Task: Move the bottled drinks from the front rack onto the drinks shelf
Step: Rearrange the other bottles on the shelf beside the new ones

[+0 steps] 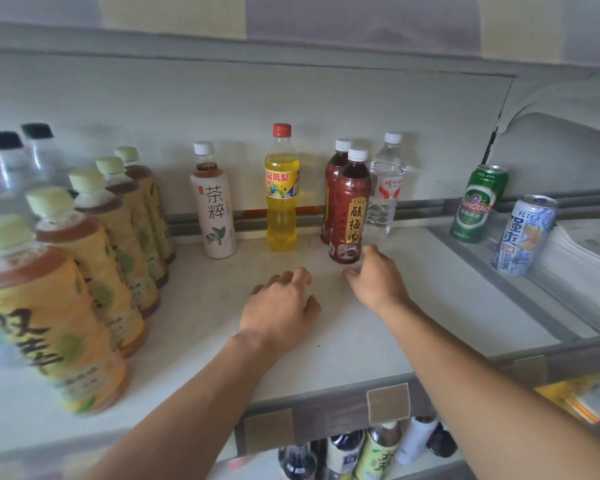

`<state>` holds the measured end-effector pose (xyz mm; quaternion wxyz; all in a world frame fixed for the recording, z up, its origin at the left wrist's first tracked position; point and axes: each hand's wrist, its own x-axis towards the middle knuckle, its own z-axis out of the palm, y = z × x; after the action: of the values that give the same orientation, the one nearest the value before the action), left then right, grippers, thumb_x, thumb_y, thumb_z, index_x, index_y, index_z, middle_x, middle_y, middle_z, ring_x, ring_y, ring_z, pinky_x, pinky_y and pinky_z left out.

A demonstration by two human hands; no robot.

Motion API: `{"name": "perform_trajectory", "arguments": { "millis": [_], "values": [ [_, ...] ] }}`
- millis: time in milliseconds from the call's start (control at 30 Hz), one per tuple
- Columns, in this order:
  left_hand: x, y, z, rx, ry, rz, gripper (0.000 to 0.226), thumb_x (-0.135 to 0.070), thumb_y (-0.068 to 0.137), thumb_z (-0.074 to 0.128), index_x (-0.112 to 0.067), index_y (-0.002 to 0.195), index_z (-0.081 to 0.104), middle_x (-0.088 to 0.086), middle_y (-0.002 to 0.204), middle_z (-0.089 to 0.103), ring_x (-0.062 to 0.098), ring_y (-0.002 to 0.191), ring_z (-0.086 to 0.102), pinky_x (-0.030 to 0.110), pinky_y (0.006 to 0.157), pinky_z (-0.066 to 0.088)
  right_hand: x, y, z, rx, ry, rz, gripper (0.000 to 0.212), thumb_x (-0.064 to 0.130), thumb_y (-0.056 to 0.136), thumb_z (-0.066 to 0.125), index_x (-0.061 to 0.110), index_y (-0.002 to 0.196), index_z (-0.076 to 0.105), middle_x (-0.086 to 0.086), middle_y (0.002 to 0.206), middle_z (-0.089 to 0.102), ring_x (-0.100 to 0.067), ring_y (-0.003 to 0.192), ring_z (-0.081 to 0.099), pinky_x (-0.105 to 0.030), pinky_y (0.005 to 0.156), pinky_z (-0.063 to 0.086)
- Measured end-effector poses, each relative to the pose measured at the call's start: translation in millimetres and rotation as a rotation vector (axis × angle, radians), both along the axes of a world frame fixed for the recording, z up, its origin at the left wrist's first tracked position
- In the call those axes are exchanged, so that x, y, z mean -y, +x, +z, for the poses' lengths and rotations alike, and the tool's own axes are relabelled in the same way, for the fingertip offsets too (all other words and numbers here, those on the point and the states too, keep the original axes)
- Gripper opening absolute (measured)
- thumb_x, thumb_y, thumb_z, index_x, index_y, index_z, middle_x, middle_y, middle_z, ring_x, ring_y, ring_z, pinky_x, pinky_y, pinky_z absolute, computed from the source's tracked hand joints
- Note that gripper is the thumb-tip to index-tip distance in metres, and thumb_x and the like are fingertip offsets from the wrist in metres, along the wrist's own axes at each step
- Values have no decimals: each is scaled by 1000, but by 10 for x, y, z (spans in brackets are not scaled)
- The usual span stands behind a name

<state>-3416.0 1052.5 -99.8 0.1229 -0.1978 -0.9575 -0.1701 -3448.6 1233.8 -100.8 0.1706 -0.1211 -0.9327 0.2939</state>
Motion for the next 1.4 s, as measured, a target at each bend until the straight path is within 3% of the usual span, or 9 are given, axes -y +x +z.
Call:
{"name": "perform_trajectory", "arguments": {
  "millis": [233,433,667,833,933,1033,1133,1200,1400],
  "values": [
    [-21,205,148,-20,20,-32,37,-37,96,45,-23,130,47,1,127,60,26,111,58,38,87,48,205,743,184,-2,230,117,33,27,95,57,5,119,59,-15,116,63,-32,105,60,-35,85,48],
    [2,776,126,-98,102,-112,33,-39,96,46,-25,125,53,-5,123,60,20,111,58,35,86,46,297,1431,156,-147,376,161,31,26,94,56,8,119,62,-9,113,65,-27,106,58,-40,85,51],
    [134,1328,-267,-312,114,-305,17,-21,86,56,-14,97,66,4,88,67,32,84,64,37,67,50,341,2292,-147,-229,590,102,16,14,83,68,4,95,68,-11,86,66,-33,82,63,-40,64,55],
    [287,1593,-573,-553,210,-427,17,-18,93,53,-11,90,69,4,94,68,30,106,60,47,106,37,397,2867,-447,-175,630,41,14,13,88,63,3,97,67,-13,90,65,-33,85,61,-39,73,54],
    [389,1710,-815,-512,231,-504,12,-15,91,56,-9,90,67,7,92,68,32,94,62,47,114,30,518,3085,-776,-111,591,-11,17,17,89,57,3,96,66,-13,89,64,-34,84,62,-40,71,55],
    [456,1822,-1198,-414,219,-625,13,-12,90,57,-8,92,69,7,90,67,33,90,62,44,106,39,652,3284,-1175,-34,514,-62,26,23,89,48,4,96,65,-13,88,63,-34,83,62,-40,68,56],
    [477,1969,-1634,-313,200,-676,13,-12,90,57,-8,93,68,8,85,66,33,86,61,42,92,47,757,3508,-1612,51,473,-81,21,21,89,51,6,95,65,-11,85,62,-32,82,61,-38,67,54],
    [476,2077,-1955,-248,153,-684,15,-12,90,54,-10,94,68,8,84,65,34,84,60,42,93,47,785,3651,-1938,94,436,-100,25,23,88,47,7,94,65,-10,84,63,-32,81,61,-38,65,54],
    [487,2333,-3142,-39,-15,-722,15,-12,84,56,-11,92,68,7,85,65,34,86,60,41,86,49,782,4078,-3242,260,319,-97,12,17,85,62,8,93,66,-10,82,66,-32,76,64,-38,60,56]
  ]
}}
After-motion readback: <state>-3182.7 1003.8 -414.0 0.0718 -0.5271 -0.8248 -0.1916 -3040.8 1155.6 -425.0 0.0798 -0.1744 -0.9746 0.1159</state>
